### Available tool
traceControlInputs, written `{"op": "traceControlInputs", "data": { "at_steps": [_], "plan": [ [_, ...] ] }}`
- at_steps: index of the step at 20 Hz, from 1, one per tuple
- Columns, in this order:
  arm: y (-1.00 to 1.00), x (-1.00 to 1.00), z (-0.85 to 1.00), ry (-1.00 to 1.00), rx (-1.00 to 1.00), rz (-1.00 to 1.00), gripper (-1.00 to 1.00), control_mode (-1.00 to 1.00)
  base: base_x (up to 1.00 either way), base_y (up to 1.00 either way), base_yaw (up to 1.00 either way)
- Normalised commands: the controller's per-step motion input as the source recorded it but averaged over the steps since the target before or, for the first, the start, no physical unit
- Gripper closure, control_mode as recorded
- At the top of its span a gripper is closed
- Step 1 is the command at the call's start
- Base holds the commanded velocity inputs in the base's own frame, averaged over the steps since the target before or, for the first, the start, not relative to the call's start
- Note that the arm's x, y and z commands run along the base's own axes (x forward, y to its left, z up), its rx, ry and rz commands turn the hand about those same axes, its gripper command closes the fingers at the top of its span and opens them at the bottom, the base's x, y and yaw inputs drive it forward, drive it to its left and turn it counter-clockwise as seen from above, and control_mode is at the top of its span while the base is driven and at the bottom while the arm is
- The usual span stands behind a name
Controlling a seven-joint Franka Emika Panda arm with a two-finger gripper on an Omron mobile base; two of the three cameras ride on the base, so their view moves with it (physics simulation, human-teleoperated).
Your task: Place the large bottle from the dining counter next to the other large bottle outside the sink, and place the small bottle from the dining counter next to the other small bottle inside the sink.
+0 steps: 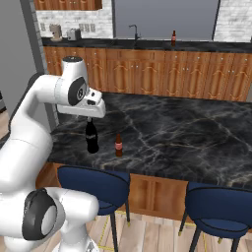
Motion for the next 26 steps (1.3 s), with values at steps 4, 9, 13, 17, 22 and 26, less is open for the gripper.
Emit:
{"op": "traceControlInputs", "data": {
  "at_steps": [4, 9, 13, 17, 22, 26],
  "plan": [
    [0.04, 0.18, -0.02, 0.0, 0.0, -0.01, -1.0, -1.0, 0.0, 0.0, 0.0],
    [0.24, 0.19, -0.04, 0.11, -0.01, -0.03, -1.0, -1.0, 0.0, 0.0, 0.0],
    [0.11, 0.16, -0.01, 0.12, 0.0, -0.01, -1.0, -1.0, 0.0, 0.0, 0.0],
    [0.05, 0.15, 0.0, 0.09, 0.0, 0.0, -1.0, -1.0, 0.0, 0.0, 0.0],
    [0.0, 0.23, -0.05, 0.05, 0.0, 0.0, -1.0, -1.0, 0.0, 0.0, 0.0],
    [0.0, 0.26, -0.15, 0.0, 0.0, 0.0, -1.0, -1.0, 0.0, 0.0, 0.0]
  ]
}}
